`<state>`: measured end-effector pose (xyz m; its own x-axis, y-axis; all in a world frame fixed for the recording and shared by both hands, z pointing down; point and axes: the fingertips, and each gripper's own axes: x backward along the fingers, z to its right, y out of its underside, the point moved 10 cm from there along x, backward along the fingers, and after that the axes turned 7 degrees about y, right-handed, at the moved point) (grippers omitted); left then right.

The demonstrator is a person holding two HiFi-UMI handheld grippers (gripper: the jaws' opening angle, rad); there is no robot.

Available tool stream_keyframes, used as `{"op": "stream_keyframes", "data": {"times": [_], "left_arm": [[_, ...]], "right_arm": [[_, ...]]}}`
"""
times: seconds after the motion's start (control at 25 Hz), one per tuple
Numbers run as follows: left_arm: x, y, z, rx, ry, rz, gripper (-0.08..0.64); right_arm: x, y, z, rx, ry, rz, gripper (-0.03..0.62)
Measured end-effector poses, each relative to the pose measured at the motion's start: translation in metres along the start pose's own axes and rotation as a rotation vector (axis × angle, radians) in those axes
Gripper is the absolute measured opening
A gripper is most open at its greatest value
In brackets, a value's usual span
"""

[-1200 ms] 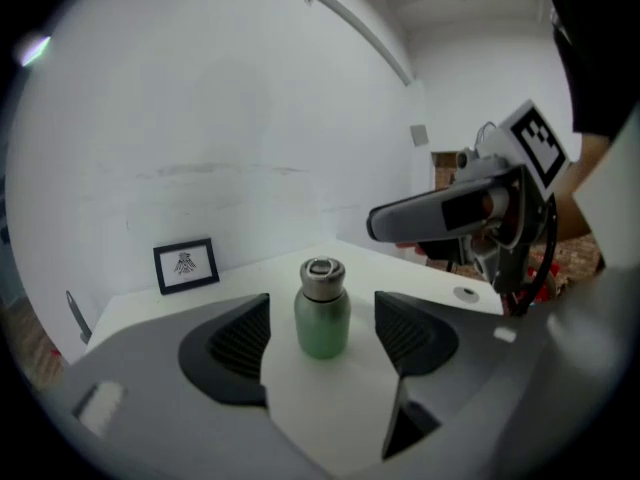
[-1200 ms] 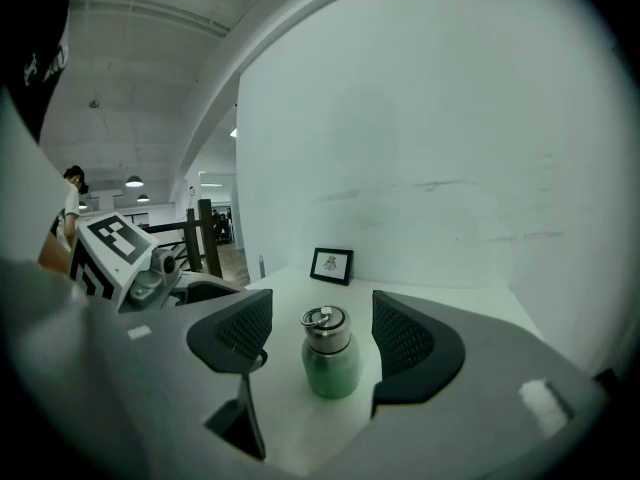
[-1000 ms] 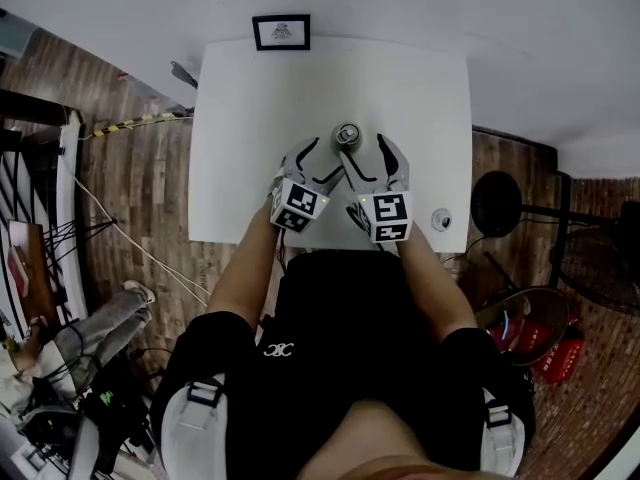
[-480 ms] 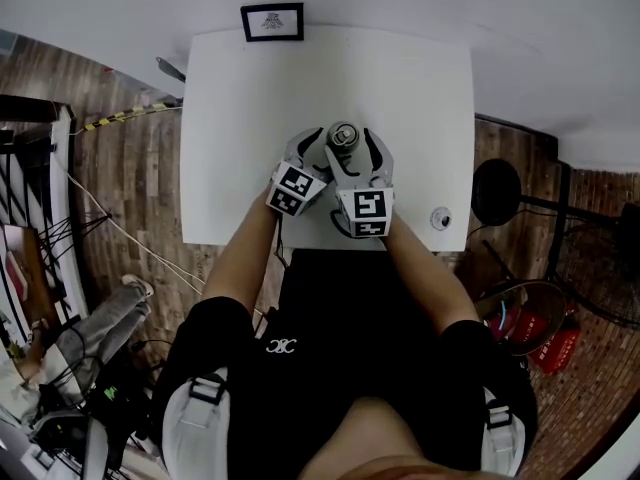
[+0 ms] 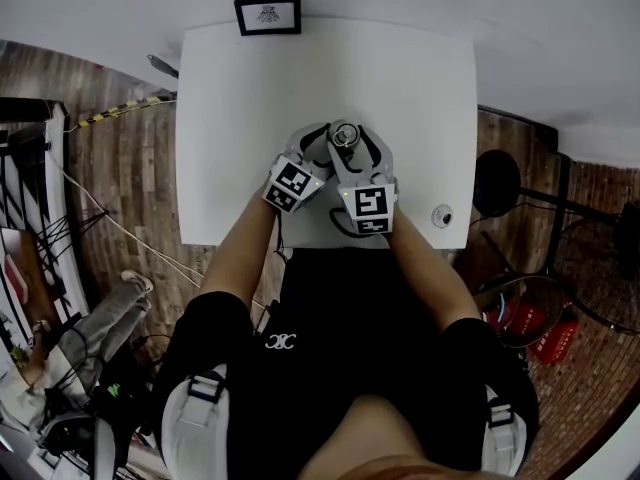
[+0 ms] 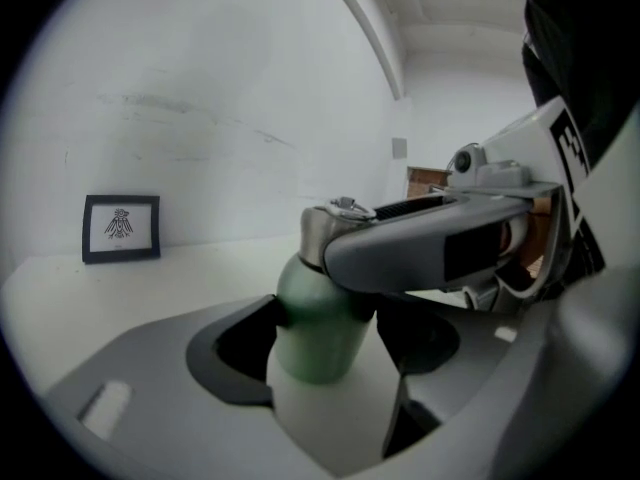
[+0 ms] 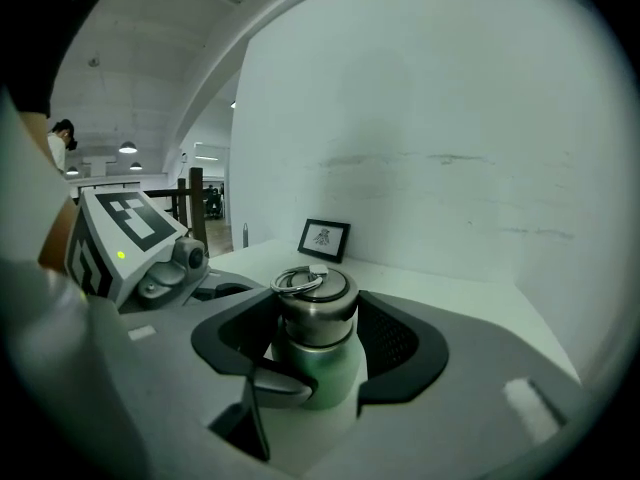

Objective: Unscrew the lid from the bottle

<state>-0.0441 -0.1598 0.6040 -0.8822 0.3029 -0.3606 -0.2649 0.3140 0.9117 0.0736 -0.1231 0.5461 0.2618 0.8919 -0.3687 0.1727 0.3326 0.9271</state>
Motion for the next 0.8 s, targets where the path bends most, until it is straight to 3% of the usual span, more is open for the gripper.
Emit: {"op": "stream_keyframes", "data": {"times": [0.2,0.36,0.56,0.8], "left_arm": [[0.001,0.002,-0.002,-0.032,0.029,0.012,0.365],[-0.002,0.002,-0.008,-0.060,0.083,0.007,0.364],[-0.001,-0.003,-0.010,-0.082,0.133,-0.003,0.364],[0.001,-0.008,-0.010,-0.108,0.161,-0.035,0.362]], "right_arm": [[0.000,0.001,0.007,0.032,-0.078,0.010,0.250],[-0.004,0.004,0.020,0.069,-0.213,0.036,0.250],[-0.013,-0.006,0.043,0.212,-0.505,0.014,0.250],[-0.035,-0.028,0.059,0.454,-0.888,-0.092,0.250]]}}
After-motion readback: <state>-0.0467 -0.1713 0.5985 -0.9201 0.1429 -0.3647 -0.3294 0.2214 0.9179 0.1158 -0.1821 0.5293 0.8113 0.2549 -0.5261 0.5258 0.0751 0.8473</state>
